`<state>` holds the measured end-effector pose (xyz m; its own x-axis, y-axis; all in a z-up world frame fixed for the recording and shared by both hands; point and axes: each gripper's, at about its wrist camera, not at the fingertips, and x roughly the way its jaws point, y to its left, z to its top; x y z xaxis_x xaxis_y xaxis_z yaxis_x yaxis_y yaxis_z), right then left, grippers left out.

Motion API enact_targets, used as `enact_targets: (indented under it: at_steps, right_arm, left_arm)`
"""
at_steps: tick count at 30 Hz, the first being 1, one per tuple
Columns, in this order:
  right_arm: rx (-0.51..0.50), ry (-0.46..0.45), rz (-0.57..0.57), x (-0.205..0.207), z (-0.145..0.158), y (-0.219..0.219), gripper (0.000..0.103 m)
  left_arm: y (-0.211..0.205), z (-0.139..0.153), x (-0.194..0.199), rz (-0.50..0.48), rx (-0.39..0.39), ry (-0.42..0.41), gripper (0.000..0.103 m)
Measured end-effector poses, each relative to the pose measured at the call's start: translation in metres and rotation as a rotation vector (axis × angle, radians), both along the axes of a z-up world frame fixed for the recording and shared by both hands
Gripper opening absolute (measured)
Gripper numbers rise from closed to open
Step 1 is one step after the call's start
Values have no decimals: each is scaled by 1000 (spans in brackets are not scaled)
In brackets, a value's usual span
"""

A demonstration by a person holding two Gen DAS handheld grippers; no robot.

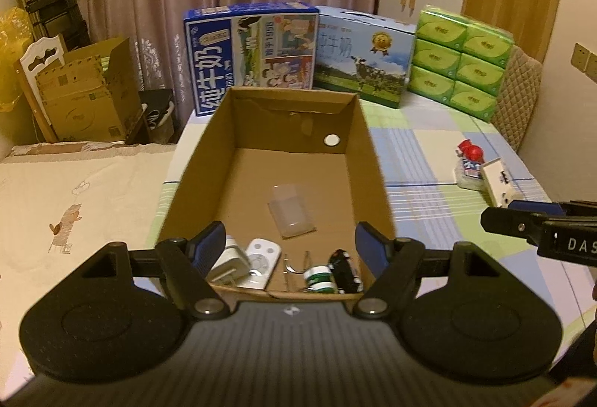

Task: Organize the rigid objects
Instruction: 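Move both tools back from the box toward the remaining table items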

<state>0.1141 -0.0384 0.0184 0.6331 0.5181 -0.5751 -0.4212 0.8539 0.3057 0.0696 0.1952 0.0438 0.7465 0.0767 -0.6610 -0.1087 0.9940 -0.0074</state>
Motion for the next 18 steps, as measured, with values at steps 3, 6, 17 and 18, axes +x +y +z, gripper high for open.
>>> enact_targets:
  at_steps: [3,6,17,18]
  right_arm:
    - [-2,-2,-20,-4,1,-15,46]
    - [-8,-6,-42,-7,2,-29,46]
    - [-34,-13,-143,-15,-1,-93,47]
    - [-37,-11,-155,-15,-3,-101,47]
  left_arm:
    - [-12,4,-2,-16,2,-9,73]
    - [-25,7,-1,-33,1,-17,73]
    - [-75,12,9,-97,-13,-52,86]
    - [-80,11,11,-106,-13,-53,87]
